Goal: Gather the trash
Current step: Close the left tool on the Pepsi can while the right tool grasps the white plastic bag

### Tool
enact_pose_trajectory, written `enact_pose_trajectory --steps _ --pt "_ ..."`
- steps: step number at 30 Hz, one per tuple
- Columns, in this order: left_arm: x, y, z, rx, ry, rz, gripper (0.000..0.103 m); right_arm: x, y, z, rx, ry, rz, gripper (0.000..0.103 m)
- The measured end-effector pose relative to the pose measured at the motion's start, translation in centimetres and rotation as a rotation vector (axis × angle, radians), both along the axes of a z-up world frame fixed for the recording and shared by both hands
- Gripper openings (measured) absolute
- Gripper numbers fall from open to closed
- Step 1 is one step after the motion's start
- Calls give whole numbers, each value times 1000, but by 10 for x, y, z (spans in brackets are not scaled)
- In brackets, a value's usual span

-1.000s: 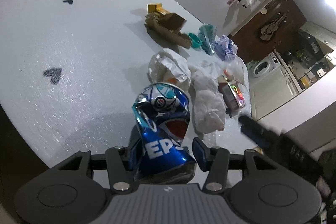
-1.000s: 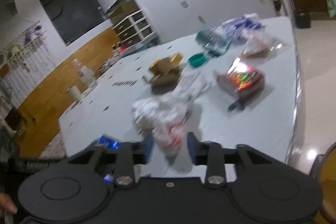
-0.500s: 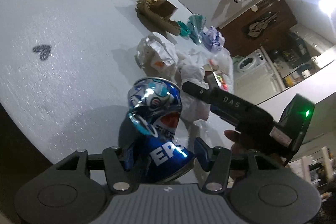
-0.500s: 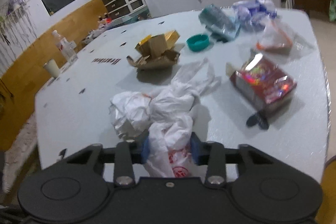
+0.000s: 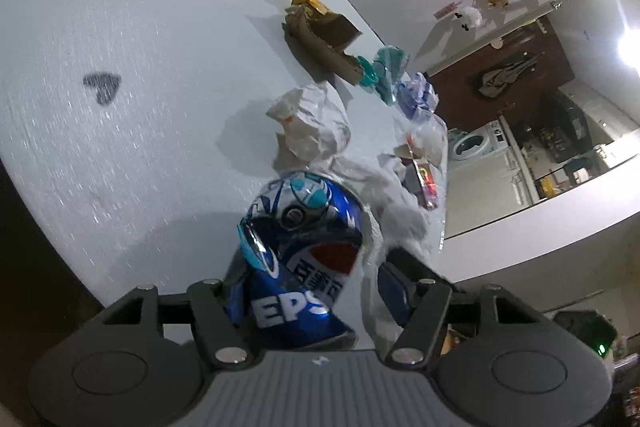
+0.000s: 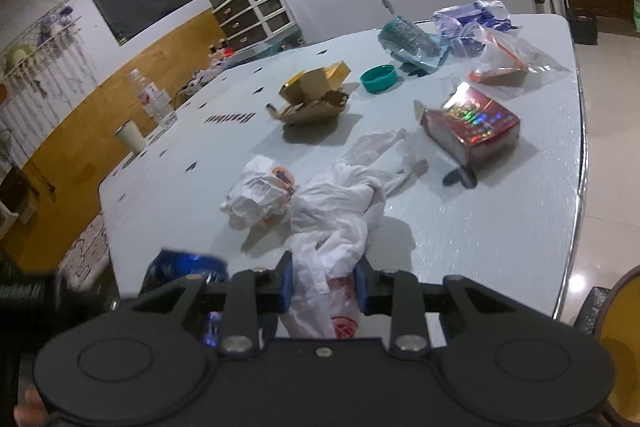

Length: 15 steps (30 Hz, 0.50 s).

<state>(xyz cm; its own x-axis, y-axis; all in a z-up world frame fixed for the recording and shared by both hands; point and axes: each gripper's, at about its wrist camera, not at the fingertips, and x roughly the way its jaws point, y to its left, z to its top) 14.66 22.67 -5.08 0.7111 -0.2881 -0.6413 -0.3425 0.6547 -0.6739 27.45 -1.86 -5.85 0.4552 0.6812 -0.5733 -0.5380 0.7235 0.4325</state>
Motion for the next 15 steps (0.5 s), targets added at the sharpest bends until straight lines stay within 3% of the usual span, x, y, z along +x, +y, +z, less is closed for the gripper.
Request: enact_pose_trajectory --steps 5,8,15 --pt "7 11 3 37 16 -26 63 -14 1 1 -5 -9 30 31" --pt "12 17 1 60 37 -43 54 -20 -1 2 10 0 44 31" --pt "6 19 -8 21 35 -17 49 -42 -8 6 52 22 70 31"
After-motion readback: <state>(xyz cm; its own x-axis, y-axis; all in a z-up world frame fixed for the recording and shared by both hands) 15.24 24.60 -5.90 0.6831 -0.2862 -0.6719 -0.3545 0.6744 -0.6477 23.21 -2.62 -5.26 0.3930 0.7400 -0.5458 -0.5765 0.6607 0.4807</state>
